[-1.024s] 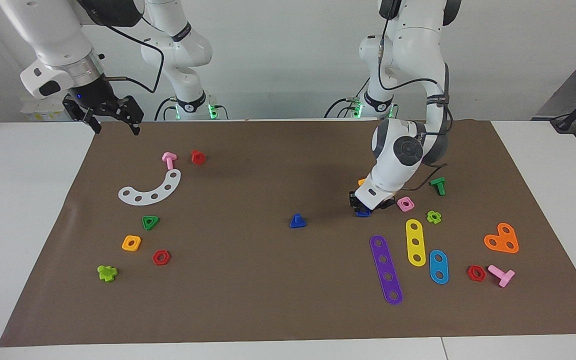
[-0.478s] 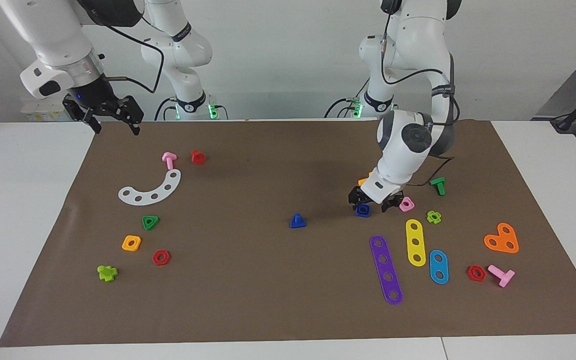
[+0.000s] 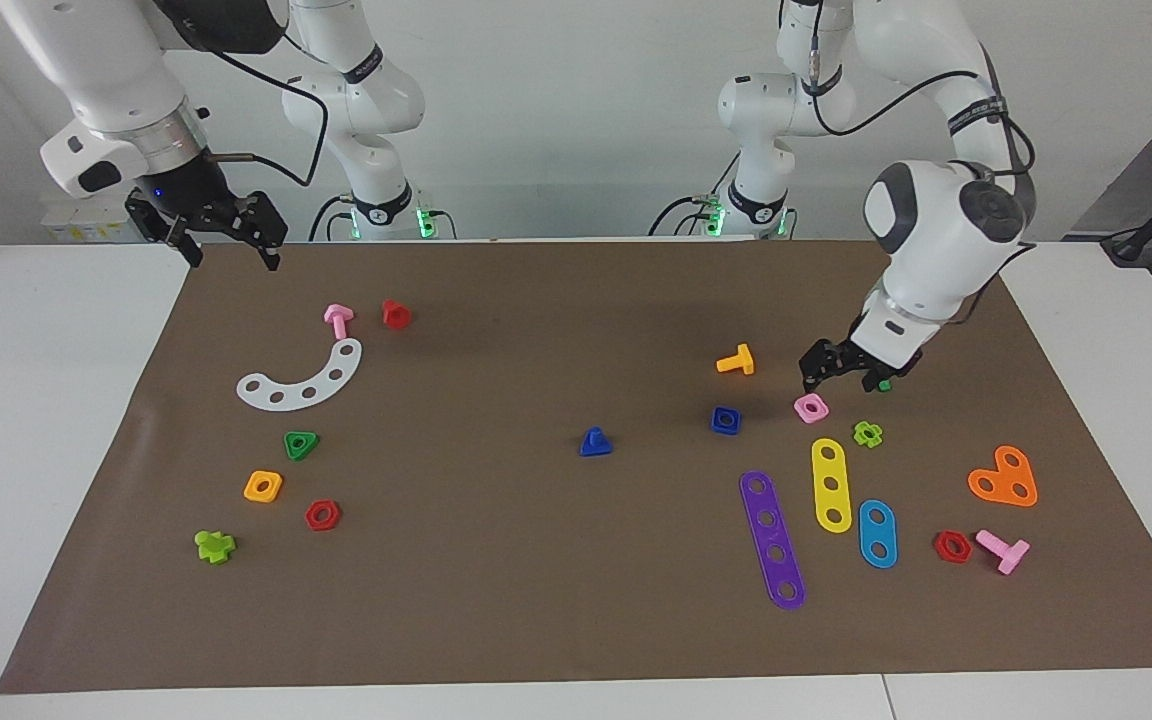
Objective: Unscrew and place screws in storage area
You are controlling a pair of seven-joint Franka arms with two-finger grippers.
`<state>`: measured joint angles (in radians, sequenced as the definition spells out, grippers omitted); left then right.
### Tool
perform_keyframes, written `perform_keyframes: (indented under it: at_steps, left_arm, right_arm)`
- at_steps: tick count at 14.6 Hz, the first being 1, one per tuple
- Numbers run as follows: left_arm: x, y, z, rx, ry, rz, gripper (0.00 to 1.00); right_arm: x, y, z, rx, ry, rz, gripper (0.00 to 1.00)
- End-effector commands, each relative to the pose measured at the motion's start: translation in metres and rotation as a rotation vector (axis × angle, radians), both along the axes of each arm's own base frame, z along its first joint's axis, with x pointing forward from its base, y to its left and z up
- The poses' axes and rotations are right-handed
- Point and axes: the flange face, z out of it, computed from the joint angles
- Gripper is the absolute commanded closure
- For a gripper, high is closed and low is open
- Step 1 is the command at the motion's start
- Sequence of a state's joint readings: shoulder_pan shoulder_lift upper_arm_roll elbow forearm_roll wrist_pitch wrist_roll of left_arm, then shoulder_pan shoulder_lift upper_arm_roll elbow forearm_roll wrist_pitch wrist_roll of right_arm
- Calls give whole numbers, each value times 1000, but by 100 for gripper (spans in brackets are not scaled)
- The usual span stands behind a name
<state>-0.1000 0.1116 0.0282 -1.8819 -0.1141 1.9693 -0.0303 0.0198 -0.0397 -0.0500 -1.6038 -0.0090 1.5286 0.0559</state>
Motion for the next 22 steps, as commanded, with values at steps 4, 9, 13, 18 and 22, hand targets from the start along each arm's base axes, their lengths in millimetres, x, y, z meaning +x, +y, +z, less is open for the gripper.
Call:
perform_keyframes:
  at_steps: [4,9,13,18,22]
  left_arm:
    - [-6,15,106,68,64,-31,0]
    - [-12,16,142,68,52,-28,0]
    - [-15,11,151,68,31,-37,0]
    - [-16,12,152,66,18,-42,0]
    - [-16,13,150,66,16,-40,0]
  right_arm:
    - [-7,1,1,12,2,-10,0]
    - [-7,1,1,12,2,-10,0]
    - [-7,0,1,13,2,-9,0]
    - [5,63,-18,79,-44,89,0]
    - [48,197,-75,78,-110,100,0]
